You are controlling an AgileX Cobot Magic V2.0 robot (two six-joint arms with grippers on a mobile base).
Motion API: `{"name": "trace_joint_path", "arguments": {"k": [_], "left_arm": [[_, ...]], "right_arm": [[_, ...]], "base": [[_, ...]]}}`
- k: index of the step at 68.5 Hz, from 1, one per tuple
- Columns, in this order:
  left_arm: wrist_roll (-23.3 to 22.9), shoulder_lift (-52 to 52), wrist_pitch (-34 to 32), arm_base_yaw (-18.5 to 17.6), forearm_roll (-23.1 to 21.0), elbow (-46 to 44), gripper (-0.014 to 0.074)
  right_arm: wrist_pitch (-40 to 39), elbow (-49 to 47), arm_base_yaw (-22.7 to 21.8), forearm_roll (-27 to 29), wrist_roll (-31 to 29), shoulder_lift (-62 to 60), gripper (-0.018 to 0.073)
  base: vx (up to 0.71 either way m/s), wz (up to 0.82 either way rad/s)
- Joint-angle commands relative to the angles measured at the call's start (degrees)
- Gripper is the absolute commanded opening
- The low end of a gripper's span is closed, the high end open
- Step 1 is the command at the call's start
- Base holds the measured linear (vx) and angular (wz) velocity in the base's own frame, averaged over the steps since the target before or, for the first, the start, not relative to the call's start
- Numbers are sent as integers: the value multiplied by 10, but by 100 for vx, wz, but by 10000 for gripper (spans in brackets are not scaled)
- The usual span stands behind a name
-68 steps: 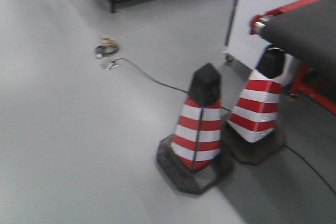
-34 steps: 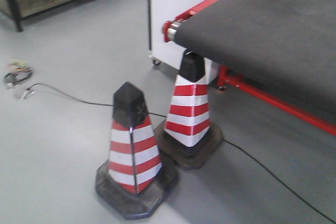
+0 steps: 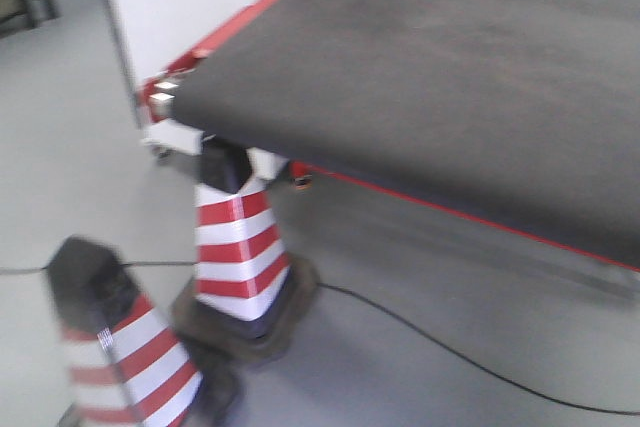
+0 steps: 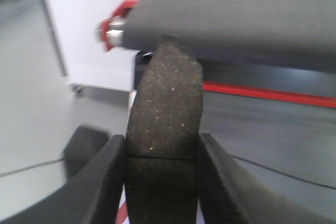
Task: Move and align brake pads A on conveyor
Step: 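Turn past the red-and-white cones toward the black conveyor belt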
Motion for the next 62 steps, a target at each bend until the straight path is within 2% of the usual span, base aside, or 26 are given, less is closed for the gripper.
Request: {"name": "trace_joint_path", "arguments": {"k": [1,22,62], "left_arm": [[-2,5,-56,-2,-9,-18,94],[-2,5,-56,-2,-9,-18,94],[-2,5,-55,-2,-9,-18,94]], "right_arm": [[-57,-18,-3,-6,-6,3,101],[-57,-18,-3,-6,-6,3,101],[-57,-18,-3,-6,-6,3,101]], "base": [[24,-62],[25,-53],[30,-31]]}}
